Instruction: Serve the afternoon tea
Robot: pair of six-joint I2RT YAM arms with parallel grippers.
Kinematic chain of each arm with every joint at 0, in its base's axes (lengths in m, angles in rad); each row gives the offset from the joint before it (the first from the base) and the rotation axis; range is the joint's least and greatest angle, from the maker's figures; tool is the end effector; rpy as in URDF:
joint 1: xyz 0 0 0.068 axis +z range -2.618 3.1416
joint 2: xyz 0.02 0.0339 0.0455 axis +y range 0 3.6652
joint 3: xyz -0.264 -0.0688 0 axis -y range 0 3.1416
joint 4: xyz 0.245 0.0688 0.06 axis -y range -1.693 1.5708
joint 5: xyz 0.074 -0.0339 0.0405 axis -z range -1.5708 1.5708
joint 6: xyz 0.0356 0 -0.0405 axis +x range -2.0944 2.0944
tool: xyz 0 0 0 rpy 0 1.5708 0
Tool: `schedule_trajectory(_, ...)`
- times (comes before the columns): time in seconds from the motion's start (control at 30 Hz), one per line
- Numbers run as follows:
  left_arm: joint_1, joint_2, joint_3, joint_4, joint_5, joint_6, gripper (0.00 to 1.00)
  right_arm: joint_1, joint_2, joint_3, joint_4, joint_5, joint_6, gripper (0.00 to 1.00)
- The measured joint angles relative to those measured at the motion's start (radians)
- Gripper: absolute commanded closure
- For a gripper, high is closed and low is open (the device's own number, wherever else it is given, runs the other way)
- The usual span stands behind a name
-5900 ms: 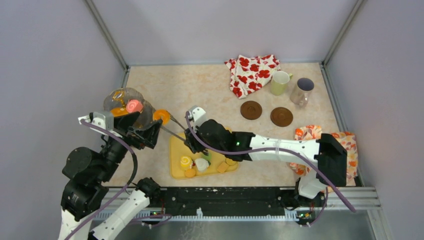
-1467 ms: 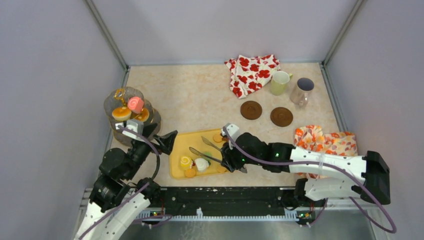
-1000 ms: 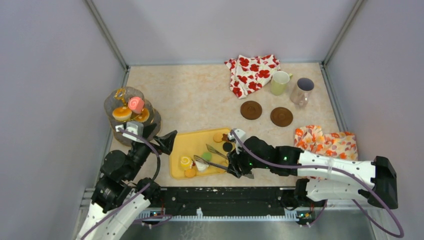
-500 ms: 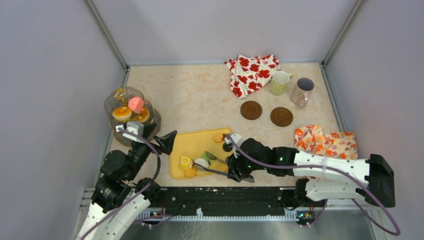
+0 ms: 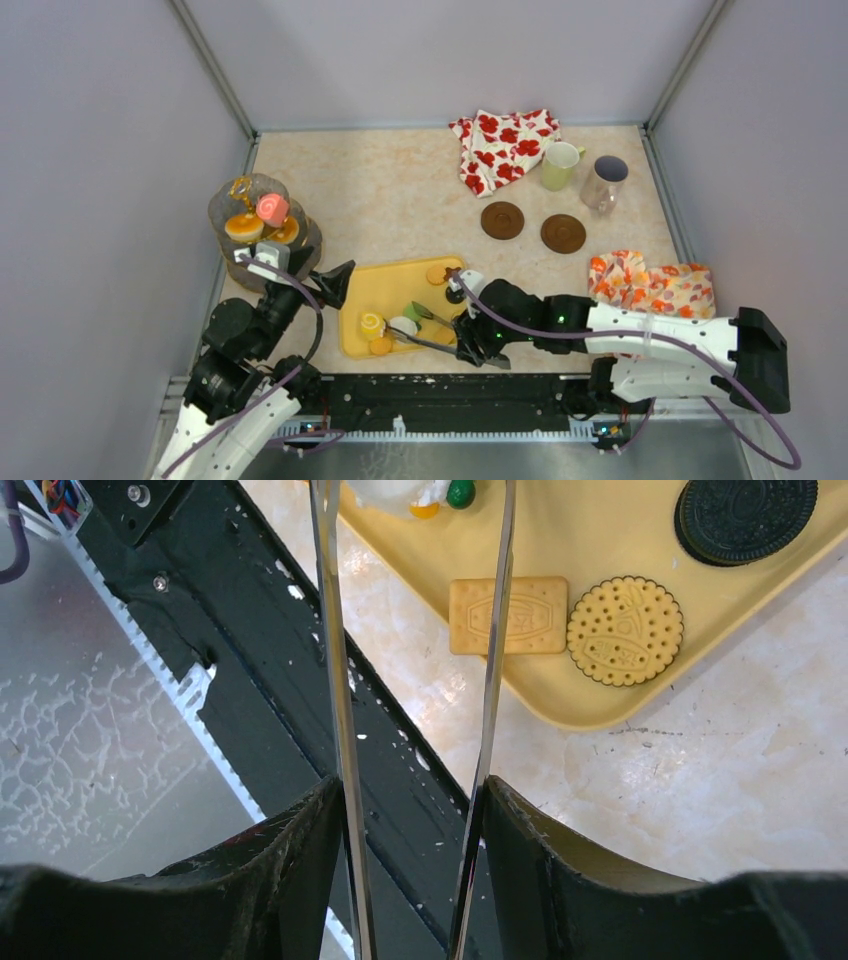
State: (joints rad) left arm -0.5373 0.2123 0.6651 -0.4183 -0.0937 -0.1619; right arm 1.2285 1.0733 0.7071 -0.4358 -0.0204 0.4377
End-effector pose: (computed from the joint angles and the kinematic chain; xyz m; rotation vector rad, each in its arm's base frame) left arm 0.0579 -0.0306 0.3340 0.2159 1.5412 -0.4826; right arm 0.0733 0.2079 0.2350 -0.9842 2.3309 0.7748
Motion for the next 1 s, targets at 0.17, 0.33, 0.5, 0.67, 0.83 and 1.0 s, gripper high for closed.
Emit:
schedule_trajectory(0.17,0.0,0.002,0.0,0.0,0.0,0.001,0.01,0.001,-0.009,0.0,0.0,0.002,0.0,0.47)
schedule_trajectory(0.33,0.0,0.009,0.0,0.0,0.001,0.001,0.01,0.019,-0.009,0.0,0.001,0.014,0.001,0.46)
schedule_trajectory(0.5,0.0,0.009,0.0,0.0,0.0,0.002,0.01,0.053,-0.008,0.01,-0.008,0.055,0.001,0.46)
schedule_trajectory(0.67,0.0,0.009,0.0,0.0,0.0,0.004,0.01,0.069,0.002,0.035,-0.025,0.106,0.002,0.46)
schedule_trajectory(0.83,0.0,0.009,0.0,0.0,0.0,0.005,0.01,0.085,0.037,0.035,-0.039,0.134,0.004,0.46)
schedule_trajectory(1.0,0.0,0.009,0.0,0.0,0.0,0.005,0.01,0.099,0.07,0.035,-0.042,0.134,0.005,0.48)
